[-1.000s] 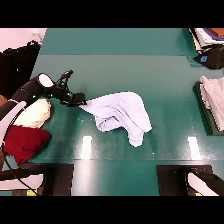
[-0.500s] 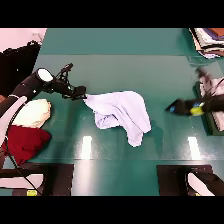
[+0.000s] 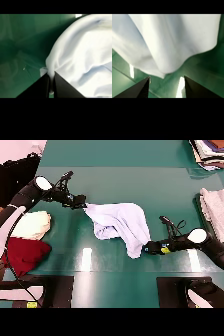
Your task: Fold the shirts.
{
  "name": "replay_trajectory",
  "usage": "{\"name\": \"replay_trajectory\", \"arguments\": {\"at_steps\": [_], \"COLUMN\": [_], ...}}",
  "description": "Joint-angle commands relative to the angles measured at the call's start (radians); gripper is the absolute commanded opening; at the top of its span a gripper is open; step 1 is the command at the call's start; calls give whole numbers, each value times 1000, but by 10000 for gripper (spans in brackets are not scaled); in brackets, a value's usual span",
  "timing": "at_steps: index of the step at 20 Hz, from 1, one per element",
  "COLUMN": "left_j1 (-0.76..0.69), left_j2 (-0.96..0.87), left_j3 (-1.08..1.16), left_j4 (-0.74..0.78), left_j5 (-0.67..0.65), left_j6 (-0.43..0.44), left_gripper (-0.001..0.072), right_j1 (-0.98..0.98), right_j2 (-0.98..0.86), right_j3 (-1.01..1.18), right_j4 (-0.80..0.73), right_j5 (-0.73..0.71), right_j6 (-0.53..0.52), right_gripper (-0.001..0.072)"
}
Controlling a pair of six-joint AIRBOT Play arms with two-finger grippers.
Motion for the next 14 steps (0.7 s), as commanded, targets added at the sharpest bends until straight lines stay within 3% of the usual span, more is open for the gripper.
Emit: {"name": "replay_trajectory", "arguments": {"at_steps": [1, 6, 9, 10, 11, 12, 14], "left_j1": [1, 1, 1, 1, 1, 1, 1], "left_j2": [0, 0, 0, 0, 0, 3, 44], "left_j3": [2, 2, 2, 2, 2, 2, 7], "left_j4": [0, 0, 0, 0, -1, 0, 29], "left_j5": [-6, -6, -6, -6, -7, -13, -7], "left_j6": [1, 2, 2, 2, 2, 2, 2], "left_gripper": [30, 30, 30, 30, 30, 30, 29], "right_j1": [51, 51, 51, 51, 54, 57, 50], "right_j2": [1, 1, -15, -38, -68, -95, -123], "right_j3": [-18, 24, 90, 107, 127, 151, 219], "right_j4": [6, 43, -5, -3, -4, -5, -13], "right_j5": [-150, -216, -237, -236, -236, -240, -235], "right_j6": [54, 52, 53, 53, 52, 42, -12], "right_gripper": [493, 490, 438, 373, 169, 28, 15]}}
